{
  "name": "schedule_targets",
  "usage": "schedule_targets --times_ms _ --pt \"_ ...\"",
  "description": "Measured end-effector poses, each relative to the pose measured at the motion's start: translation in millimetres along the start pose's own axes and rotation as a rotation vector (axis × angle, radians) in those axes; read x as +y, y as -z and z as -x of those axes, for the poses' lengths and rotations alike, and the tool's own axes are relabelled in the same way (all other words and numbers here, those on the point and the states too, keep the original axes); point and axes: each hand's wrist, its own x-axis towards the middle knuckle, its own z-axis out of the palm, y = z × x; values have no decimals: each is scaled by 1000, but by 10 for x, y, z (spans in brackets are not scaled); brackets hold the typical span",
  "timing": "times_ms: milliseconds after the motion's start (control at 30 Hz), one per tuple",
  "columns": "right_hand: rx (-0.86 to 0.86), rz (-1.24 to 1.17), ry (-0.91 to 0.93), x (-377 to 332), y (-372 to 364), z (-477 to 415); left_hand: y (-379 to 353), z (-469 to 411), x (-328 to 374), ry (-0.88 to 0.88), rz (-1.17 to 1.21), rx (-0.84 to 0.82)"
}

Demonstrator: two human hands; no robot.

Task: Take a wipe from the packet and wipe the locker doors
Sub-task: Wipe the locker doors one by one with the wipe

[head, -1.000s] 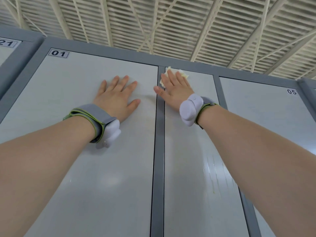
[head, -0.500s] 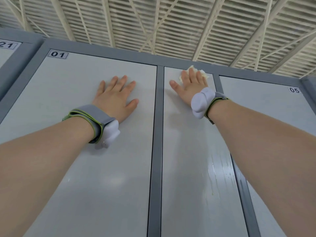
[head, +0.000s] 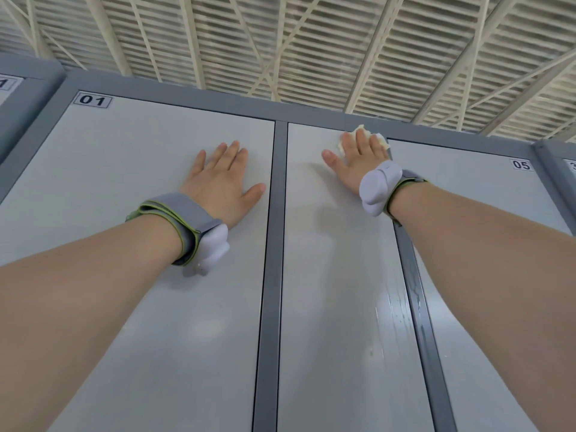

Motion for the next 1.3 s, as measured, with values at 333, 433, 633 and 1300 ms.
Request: schedule_targets --times_ms 333,433,633,1300 --pt "-37 -99 127 -33 -82 291 -117 27 43 19 -42 27" --pt "-26 -98 -48 137 -30 151 -135 34 58 26 -56 40" --pt "-18 -45 -7 52 12 153 -155 24 40 23 -71 56" --pt "-36 -145 171 -349 -78 449 -101 29 17 12 -28 6"
